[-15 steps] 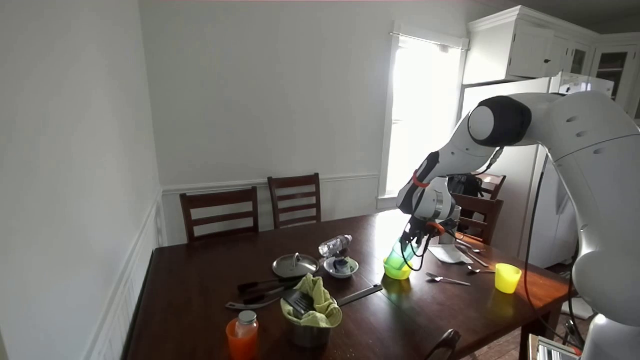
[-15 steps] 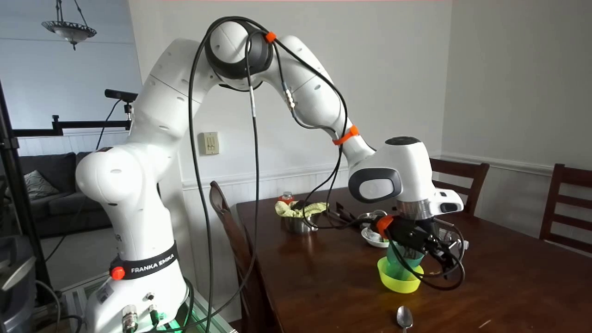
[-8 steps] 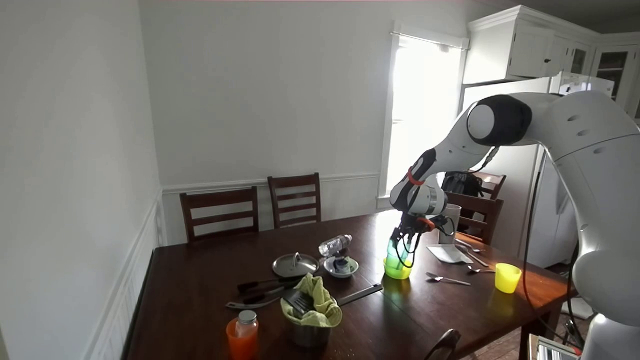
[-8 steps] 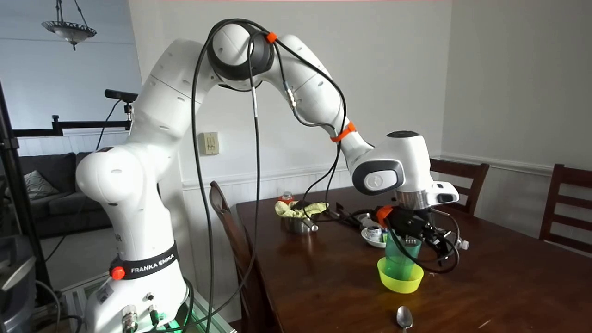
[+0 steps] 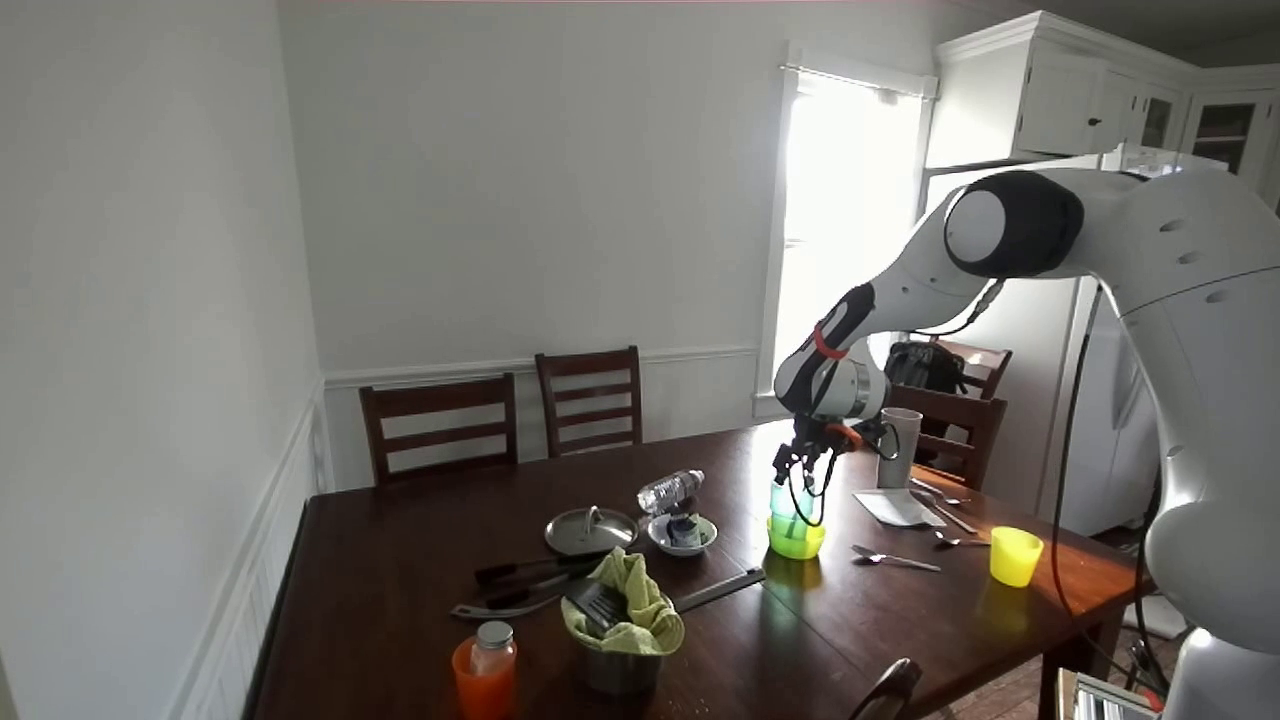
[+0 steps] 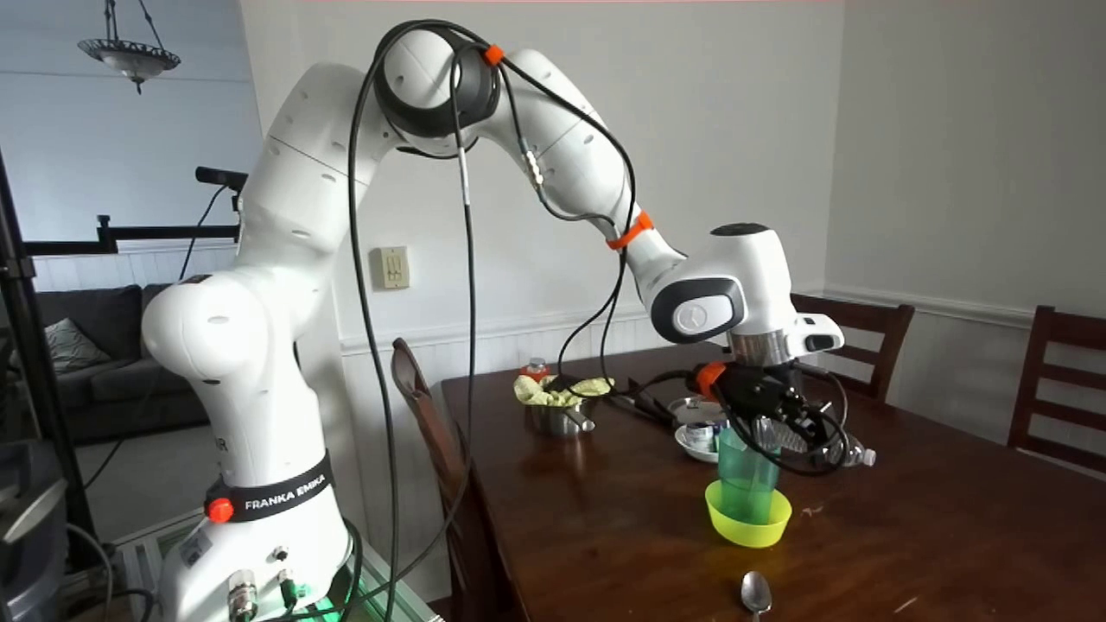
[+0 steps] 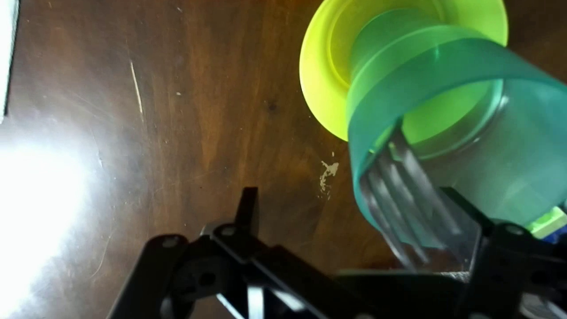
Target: Put the fork and spoon in the green cup
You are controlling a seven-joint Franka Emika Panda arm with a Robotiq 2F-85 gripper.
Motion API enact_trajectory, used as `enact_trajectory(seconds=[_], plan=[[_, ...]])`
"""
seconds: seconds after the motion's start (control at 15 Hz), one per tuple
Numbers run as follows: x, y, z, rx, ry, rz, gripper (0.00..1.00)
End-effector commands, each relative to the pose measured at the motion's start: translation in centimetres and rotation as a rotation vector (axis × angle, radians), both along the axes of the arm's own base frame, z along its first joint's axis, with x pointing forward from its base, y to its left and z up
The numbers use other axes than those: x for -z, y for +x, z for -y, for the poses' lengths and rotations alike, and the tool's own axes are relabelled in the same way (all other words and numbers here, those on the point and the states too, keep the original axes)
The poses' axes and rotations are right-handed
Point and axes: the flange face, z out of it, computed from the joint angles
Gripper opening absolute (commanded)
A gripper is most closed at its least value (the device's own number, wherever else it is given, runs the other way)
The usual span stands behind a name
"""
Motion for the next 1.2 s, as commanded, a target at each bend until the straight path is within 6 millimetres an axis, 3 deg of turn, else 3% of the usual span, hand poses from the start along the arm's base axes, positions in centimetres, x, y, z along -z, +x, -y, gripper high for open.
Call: enact_trajectory(seconds=[0.0, 0.4, 0.67, 0.93, 1.13], plan=[[-2.9, -2.0, -1.4, -0.007, -0.009, 0.021, 1.0], [-6.2, -6.9, -0.5, -0.007, -0.017, 0.038, 1.0], [-7.5, -11.4, 0.2, -0.159, -0.023, -0.019, 1.0], [-7.2, -15.2, 1.4, -0.305, -0.024, -0.087, 1.0], [-5.3, -17.3, 2.8, -0.393, 0.02, -0.135, 1.0]])
